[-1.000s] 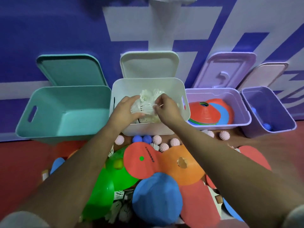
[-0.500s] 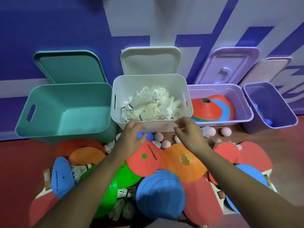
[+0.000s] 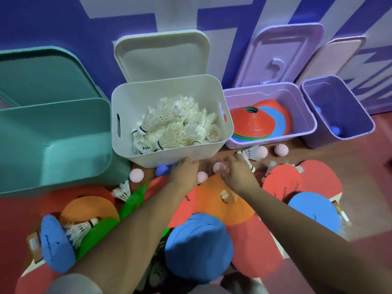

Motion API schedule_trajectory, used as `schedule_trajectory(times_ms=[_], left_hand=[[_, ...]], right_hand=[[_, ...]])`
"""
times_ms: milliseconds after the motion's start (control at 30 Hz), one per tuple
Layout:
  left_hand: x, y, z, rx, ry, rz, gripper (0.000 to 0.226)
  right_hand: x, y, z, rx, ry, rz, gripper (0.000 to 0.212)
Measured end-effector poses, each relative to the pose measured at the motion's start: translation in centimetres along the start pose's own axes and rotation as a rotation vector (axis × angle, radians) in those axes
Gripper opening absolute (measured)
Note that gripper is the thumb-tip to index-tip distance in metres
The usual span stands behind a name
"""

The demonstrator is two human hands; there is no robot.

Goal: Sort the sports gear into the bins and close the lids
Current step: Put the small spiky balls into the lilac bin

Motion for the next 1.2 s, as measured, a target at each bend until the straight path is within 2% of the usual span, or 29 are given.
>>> schedule_trajectory(times_ms=[133,200,333,400,500,633,733,833,900,967,1067,1200], left_hand=[[-0.3,-1.6,0.6,-0.036,0.048,0.077,0.034],[-0.2,-2.3,0.4,-0.066,0.053,0.087,0.038],[0.5,-1.9,0.2,-0.158,0.056,0.045,0.029],[0.8,-1.6,0.4,-0.130,0.061,-0.020,0.026],[0.7,-1.0,0.3,-0.147,0.018,-0.158,0.032],[-0.3,0.0,-0.9,-0.228,-0.099,-0.214,0.057],[-0.6,1.4,-1.9,-0.323,-0.108,-0.266,0.053],[-1.4,3.5,-2.9,-0.407,-0.057,-0.425,0.049],[-2.4,4.6,-3.0,-0.429,0.016,-0.625,0.045],[-3.2,4.9,-2.4,-0.404,0.128,-0.853,0.030],[-6.4,5.2,-0.7,-0.345,0.262,-1.055,0.035],[-14.3,6.7,2.0,-0.347,0.211,-1.196,0.033]], right_hand=[[-1.5,-3.1,1.8,0.115,-0.073,-0.046,0.051],[-1.8,-3.9,2.5,0.116,-0.076,-0.083,0.044],[-1.7,-4.1,3.4,0.084,-0.067,-0.156,0.033],[-1.8,-4.2,3.7,0.073,-0.051,-0.152,0.032],[-1.3,-4.1,3.6,0.061,0.019,-0.085,0.032],[-1.6,-2.1,2.9,-0.024,0.028,0.132,0.036],[-2.4,0.6,2.0,-0.111,0.027,0.252,0.031],[-2.8,3.1,1.1,-0.144,0.058,0.378,0.029],[-3.6,4.7,0.6,-0.129,0.028,0.482,0.031],[-5.0,6.3,0.2,-0.116,-0.013,0.577,0.027],[-8.1,10.0,-0.1,-0.132,-0.059,0.663,0.025],[-13.2,16.7,0.4,-0.189,-0.047,0.653,0.025]])
Point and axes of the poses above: each hand's wrist, its own z-axis towards the middle knuckle, its own y-axis out of the back of the hand, x = y × z, the point moved 10 cm from there along z, towards the middle knuckle, and after that the axes turned 4 degrees about -x, right-handed, at the moved point
